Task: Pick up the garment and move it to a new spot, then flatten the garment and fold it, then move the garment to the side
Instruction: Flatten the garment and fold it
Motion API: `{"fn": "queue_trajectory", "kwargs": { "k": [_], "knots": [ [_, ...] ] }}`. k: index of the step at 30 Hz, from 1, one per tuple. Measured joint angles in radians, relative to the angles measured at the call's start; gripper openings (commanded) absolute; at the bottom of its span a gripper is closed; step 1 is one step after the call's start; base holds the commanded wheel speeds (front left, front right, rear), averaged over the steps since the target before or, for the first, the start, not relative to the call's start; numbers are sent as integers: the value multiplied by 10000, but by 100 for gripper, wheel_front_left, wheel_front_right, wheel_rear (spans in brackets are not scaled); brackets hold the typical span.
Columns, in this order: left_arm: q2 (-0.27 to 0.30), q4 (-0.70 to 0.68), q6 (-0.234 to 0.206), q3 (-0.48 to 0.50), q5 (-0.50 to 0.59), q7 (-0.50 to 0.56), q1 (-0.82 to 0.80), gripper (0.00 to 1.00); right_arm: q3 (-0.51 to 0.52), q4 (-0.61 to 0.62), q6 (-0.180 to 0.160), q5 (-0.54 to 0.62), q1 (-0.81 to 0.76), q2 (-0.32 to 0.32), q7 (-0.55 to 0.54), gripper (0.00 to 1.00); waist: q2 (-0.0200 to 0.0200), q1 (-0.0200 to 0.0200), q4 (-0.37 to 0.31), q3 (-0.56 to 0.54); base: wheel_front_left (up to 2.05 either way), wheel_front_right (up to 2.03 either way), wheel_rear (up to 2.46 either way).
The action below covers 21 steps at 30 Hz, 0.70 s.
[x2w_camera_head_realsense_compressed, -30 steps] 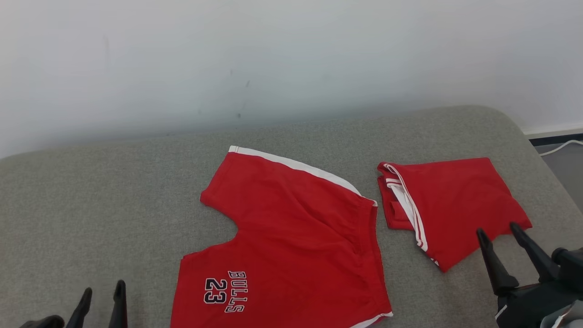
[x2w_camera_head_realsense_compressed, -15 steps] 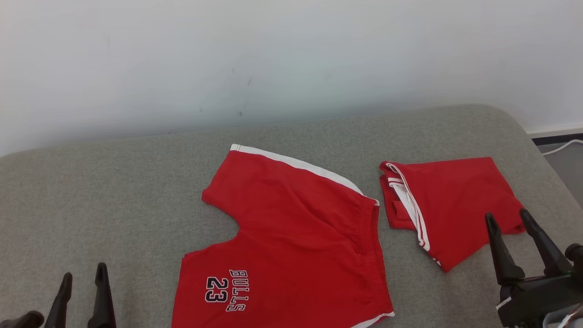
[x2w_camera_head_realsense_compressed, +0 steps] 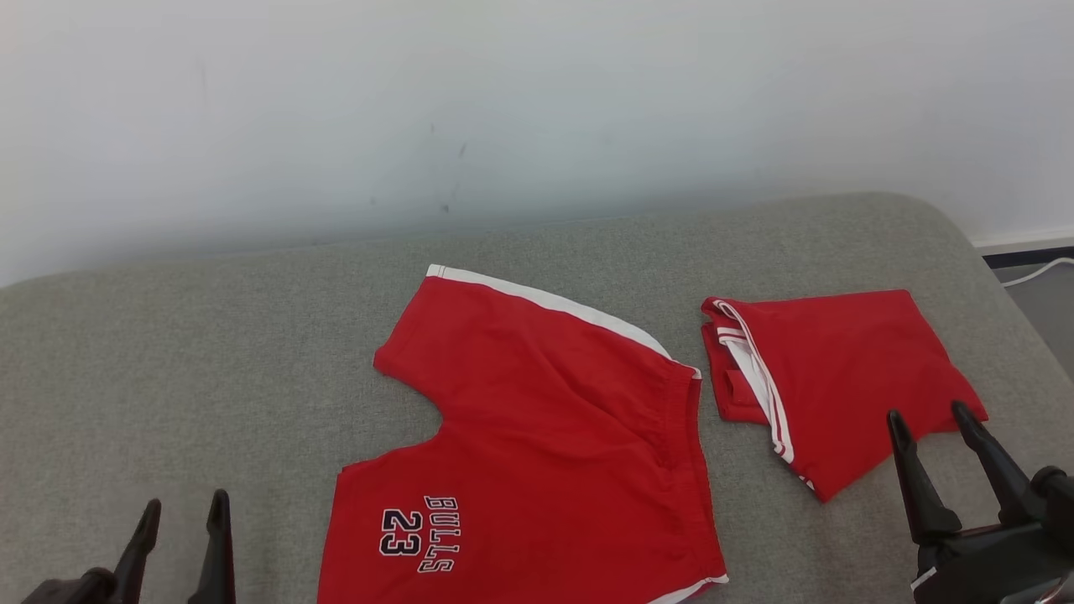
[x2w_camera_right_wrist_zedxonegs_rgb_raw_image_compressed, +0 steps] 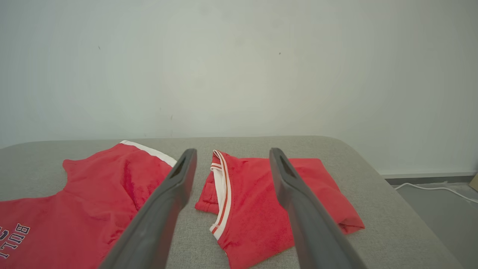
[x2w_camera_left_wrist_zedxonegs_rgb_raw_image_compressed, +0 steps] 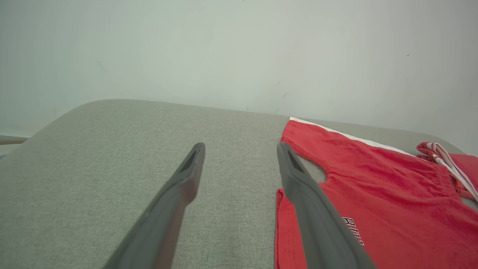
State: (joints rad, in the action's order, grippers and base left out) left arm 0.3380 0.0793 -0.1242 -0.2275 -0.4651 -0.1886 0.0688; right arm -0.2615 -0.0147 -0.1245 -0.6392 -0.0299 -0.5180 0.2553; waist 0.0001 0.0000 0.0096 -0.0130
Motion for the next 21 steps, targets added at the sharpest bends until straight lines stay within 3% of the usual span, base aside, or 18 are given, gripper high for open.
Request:
{"fn": "queue_trajectory", "kwargs": {
  "k": [21],
  "knots": [
    [109,-713,0,-134,174,1413,298,100,23,107,0,267,-265,13,-13,100,0,0,131,76,0,0,0]
  ]
}}
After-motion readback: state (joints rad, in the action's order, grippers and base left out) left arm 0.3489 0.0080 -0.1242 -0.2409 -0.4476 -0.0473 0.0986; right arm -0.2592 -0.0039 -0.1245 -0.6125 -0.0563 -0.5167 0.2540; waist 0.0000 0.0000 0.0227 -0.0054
